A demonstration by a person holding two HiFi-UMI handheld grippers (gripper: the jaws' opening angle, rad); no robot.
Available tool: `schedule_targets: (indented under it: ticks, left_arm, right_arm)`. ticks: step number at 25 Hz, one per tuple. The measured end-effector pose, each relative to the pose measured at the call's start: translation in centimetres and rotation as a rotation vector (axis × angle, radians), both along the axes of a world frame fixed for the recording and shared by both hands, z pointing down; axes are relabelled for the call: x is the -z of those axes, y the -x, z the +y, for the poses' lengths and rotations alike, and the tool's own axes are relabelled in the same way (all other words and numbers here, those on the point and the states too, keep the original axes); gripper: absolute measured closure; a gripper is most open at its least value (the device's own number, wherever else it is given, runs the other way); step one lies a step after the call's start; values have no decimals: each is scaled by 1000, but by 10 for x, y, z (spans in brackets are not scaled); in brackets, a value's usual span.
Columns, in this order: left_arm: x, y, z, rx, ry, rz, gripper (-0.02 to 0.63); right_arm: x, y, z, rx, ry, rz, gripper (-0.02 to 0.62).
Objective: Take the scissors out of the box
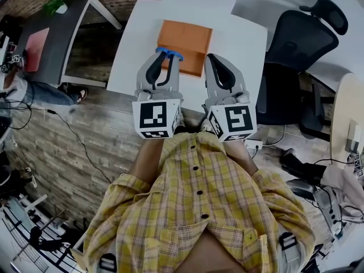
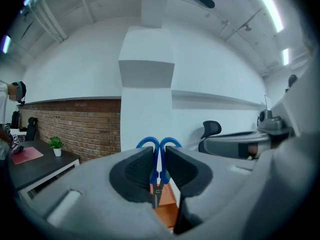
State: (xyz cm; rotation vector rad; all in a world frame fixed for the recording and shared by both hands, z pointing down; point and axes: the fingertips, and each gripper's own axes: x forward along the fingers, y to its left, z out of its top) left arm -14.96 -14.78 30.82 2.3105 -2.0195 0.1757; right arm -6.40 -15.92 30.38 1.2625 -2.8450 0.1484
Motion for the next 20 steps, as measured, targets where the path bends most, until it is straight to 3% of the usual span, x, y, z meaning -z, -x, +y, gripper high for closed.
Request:
schedule_targets:
  ticks: [20]
  left_arm:
    - [28,-13,12,21,-102,6,527]
  right_arm:
    - [14,-1,2,8,-29,-4,603]
